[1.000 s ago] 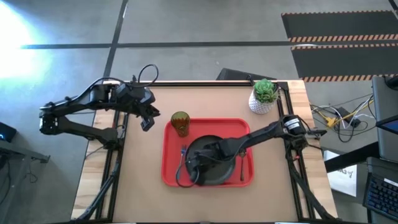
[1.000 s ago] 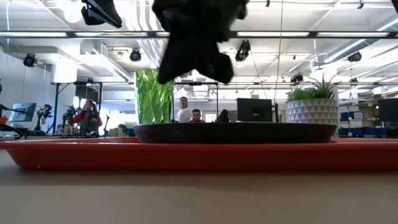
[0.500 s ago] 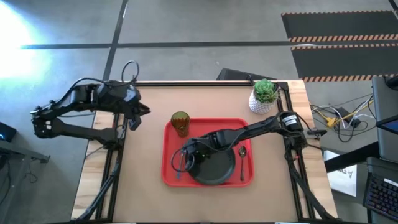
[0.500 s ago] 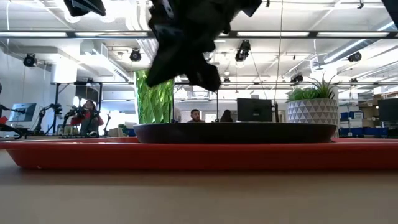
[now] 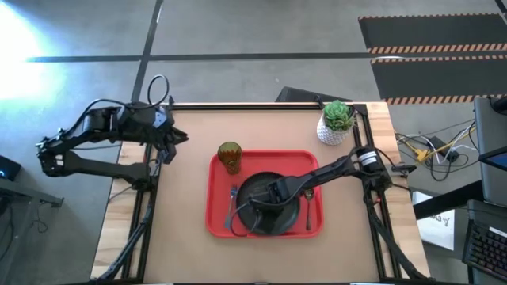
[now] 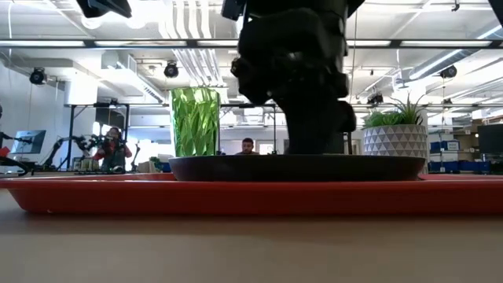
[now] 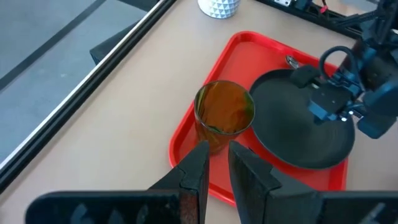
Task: Pick and place plate/cup/fork/spoon on tray
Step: Adjust the set up tray
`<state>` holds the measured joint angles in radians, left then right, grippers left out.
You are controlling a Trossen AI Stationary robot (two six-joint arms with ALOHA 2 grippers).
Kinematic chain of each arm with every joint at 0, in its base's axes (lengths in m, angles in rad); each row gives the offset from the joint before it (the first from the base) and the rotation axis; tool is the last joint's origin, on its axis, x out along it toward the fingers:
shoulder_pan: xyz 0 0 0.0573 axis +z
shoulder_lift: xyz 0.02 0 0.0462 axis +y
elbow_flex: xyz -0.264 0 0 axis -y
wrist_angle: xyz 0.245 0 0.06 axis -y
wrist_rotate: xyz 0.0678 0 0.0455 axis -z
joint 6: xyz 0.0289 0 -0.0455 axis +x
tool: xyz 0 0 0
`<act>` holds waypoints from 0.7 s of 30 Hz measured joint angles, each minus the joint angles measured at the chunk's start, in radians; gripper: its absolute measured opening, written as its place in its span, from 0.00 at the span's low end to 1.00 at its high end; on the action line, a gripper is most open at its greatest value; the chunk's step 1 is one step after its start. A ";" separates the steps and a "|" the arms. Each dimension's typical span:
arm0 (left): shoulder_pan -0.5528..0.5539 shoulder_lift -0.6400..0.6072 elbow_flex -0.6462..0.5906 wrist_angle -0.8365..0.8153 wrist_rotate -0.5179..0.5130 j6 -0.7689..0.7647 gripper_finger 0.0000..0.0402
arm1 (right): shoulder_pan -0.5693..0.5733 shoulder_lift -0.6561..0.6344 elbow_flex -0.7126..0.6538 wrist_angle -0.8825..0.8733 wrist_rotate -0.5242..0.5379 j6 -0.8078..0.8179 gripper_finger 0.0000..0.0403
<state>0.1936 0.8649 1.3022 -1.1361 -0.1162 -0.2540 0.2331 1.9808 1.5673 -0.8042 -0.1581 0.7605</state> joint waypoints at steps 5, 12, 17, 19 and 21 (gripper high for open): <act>0.000 0.026 0.000 0.001 -0.001 -0.001 0.10 | 0.029 0.000 -0.020 -0.013 0.000 0.015 0.02; 0.000 0.065 0.000 0.002 -0.002 0.002 0.10 | 0.067 -0.015 -0.026 -0.252 0.089 0.074 0.02; 0.000 0.071 0.000 0.003 -0.031 0.009 0.10 | 0.068 -0.061 -0.025 -0.264 0.121 0.114 0.02; 0.001 0.068 0.000 0.003 -0.041 0.009 0.10 | 0.067 -0.071 -0.026 -0.192 0.143 0.114 0.02; 0.001 0.062 0.000 0.003 -0.043 0.009 0.10 | 0.058 -0.075 -0.026 -0.070 0.154 0.111 0.02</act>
<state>0.1944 0.9271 1.3018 -1.1333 -0.1593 -0.2455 0.2907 1.9054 1.5414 -0.8738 -0.0038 0.8719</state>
